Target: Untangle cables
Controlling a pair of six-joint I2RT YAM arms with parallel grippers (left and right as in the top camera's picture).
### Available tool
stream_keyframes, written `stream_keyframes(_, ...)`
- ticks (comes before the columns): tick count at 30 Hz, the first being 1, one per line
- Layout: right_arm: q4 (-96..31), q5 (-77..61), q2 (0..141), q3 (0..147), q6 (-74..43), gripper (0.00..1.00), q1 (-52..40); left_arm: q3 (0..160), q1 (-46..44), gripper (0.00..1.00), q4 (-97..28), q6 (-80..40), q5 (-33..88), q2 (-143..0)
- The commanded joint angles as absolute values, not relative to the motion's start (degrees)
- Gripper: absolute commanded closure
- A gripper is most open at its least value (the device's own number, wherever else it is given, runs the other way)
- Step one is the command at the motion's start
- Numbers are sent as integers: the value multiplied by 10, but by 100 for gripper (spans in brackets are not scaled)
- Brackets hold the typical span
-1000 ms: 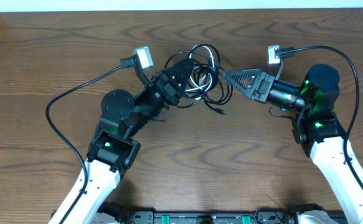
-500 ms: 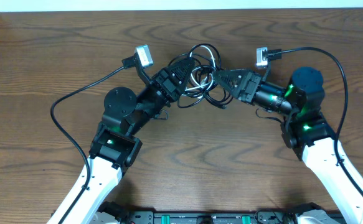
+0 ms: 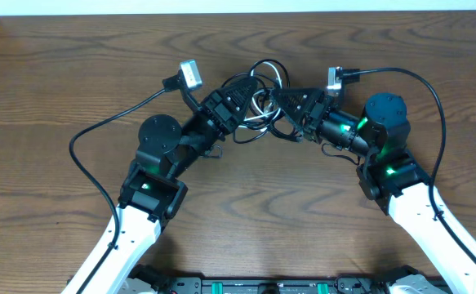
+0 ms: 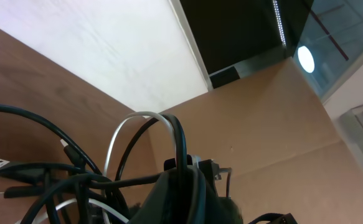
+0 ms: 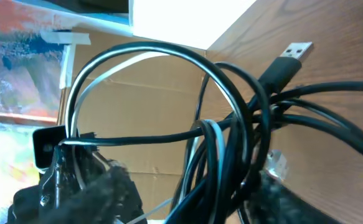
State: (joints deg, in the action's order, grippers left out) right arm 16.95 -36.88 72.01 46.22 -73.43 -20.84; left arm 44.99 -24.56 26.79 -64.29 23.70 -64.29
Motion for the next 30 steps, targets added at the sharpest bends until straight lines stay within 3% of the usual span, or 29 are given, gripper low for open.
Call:
stream_keyframes(1, 170, -353, 720, 469, -749, 66, -211, 460, -256, 93, 272, -639, 236, -644)
stream_keyframes(2, 170, -353, 720, 469, -749, 83, -211, 460, -260, 92, 271, -639, 236, -644)
stream_keyframes(4, 169, -352, 720, 469, -749, 96, -214, 460, -266, 93, 271, -633, 236, -645)
stream_keyframes(10, 169, -342, 720, 469, -721, 99, -218, 460, -269, 90, 249, -611, 235, -645)
stream_keyframes(12, 169, -335, 720, 469, -695, 99, -218, 460, -269, 70, 239, -582, 236, -645)
stream_keyframes(15, 165, -325, 720, 469, -642, 99, -213, 460, -268, 24, 224, -497, 236, -645)
stream_keyframes(17, 139, -312, 720, 469, -624, 99, -205, 460, -268, 10, 208, -443, 236, -644)
stream_keyframes(22, 54, -278, 720, 469, -597, 99, -170, 460, -268, 10, 138, -285, 235, -644)
stream_keyframes(30, -51, -199, 720, 469, -634, 99, -142, 460, -268, 9, 44, -164, 233, -644)
